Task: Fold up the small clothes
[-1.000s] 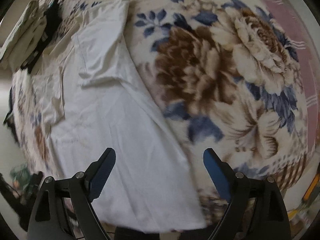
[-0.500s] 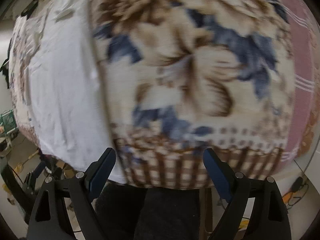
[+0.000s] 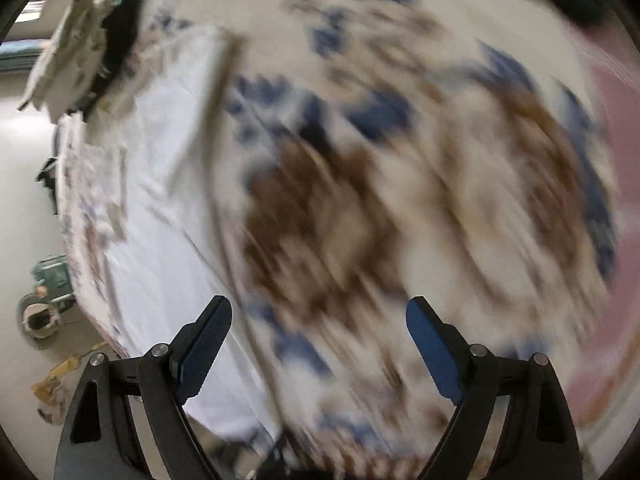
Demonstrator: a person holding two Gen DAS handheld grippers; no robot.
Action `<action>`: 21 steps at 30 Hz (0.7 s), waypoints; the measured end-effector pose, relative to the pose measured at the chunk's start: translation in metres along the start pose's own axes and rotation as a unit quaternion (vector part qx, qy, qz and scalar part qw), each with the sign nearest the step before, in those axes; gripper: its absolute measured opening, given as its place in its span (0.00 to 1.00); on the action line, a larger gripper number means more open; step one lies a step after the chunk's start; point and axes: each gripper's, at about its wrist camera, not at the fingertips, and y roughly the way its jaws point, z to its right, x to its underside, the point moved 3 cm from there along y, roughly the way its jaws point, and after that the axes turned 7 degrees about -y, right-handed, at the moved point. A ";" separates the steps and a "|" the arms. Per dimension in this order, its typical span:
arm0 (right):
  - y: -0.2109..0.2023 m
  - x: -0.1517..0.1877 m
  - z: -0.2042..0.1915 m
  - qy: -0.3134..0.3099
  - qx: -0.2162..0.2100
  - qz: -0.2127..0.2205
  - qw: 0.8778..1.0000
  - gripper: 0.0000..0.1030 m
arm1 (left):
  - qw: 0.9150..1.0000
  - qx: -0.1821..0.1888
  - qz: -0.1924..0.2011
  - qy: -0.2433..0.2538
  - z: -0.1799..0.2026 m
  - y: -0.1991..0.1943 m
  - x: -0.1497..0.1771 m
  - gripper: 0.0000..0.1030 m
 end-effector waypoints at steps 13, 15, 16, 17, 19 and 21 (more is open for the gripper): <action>0.067 -0.165 -0.052 0.019 -0.061 0.082 0.995 0.03 | 0.998 0.038 0.039 -0.038 -0.045 -0.053 -0.013 0.01; 0.061 -0.168 -0.067 -0.010 -0.042 0.096 0.994 0.03 | 0.998 0.026 0.046 -0.046 -0.057 -0.058 -0.001 0.01; 0.061 -0.170 -0.076 -0.021 -0.036 0.100 0.994 0.03 | 0.997 0.025 0.048 -0.054 -0.063 -0.063 0.003 0.01; 0.058 -0.172 -0.082 -0.027 -0.031 0.102 0.994 0.03 | 0.997 0.025 0.050 -0.062 -0.071 -0.068 0.007 0.01; 0.047 -0.174 -0.095 -0.035 -0.029 0.105 0.993 0.02 | 0.995 0.024 0.057 -0.079 -0.088 -0.079 0.008 0.01; 0.028 -0.171 -0.104 -0.043 -0.030 0.104 0.993 0.02 | 0.992 0.024 0.069 -0.099 -0.109 -0.095 0.010 0.01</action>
